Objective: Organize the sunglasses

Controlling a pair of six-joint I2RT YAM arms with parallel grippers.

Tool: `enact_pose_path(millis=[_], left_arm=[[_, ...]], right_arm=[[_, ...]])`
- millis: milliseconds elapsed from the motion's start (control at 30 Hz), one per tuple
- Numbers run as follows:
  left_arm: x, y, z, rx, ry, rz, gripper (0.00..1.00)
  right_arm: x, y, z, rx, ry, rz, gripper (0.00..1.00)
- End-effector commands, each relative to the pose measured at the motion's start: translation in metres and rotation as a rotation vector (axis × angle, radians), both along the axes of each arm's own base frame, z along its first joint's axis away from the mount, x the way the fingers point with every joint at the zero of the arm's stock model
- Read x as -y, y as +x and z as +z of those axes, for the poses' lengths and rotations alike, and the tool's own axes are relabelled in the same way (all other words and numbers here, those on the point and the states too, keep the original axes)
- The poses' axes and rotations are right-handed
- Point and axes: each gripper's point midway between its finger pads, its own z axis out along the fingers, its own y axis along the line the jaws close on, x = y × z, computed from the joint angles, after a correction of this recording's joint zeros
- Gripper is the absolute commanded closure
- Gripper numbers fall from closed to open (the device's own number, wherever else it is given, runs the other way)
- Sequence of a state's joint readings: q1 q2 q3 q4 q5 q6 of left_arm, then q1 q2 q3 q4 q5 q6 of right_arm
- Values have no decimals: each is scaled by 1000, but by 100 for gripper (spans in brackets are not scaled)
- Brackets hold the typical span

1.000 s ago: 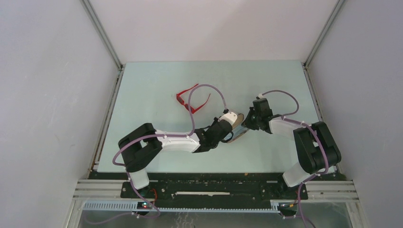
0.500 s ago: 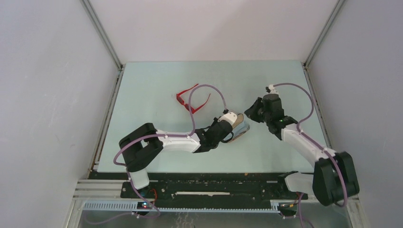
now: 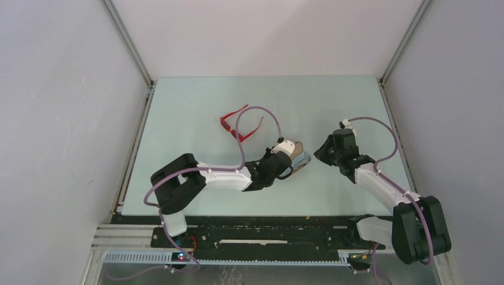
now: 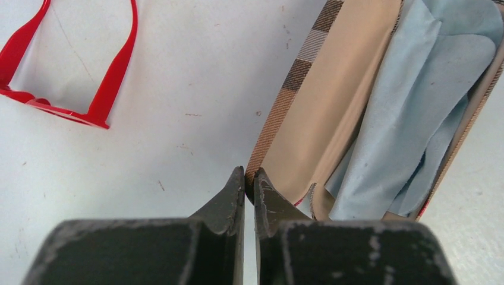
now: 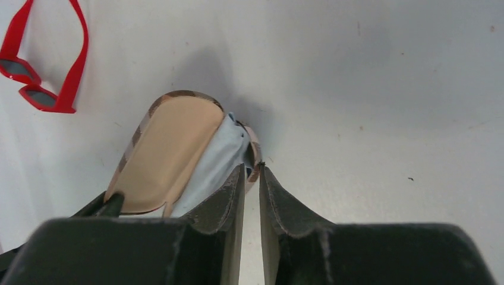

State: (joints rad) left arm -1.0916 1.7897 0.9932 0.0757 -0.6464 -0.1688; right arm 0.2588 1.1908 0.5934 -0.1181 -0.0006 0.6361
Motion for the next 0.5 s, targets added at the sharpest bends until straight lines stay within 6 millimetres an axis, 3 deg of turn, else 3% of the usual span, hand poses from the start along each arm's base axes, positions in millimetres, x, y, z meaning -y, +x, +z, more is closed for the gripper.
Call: enact_pose_path(millis=[0,133,167,267,467], left_arm=[[-2,5,12,15,3,85,100],[0,1,10,-20,2,84,87],[1,0,10,-25,-5,88,78],[2,-2,12,-39,-27,83,62],[10,-6,30,-51,-75,42,56]], right_arm=[[10,5,9,29,-11,-41,77],[11,5,8,26,-13,-40,77],[12,4,8,26,-13,-40,77],[13,4,10,29,-12,-49,77],[19,2,20,53,-17,-75,77]])
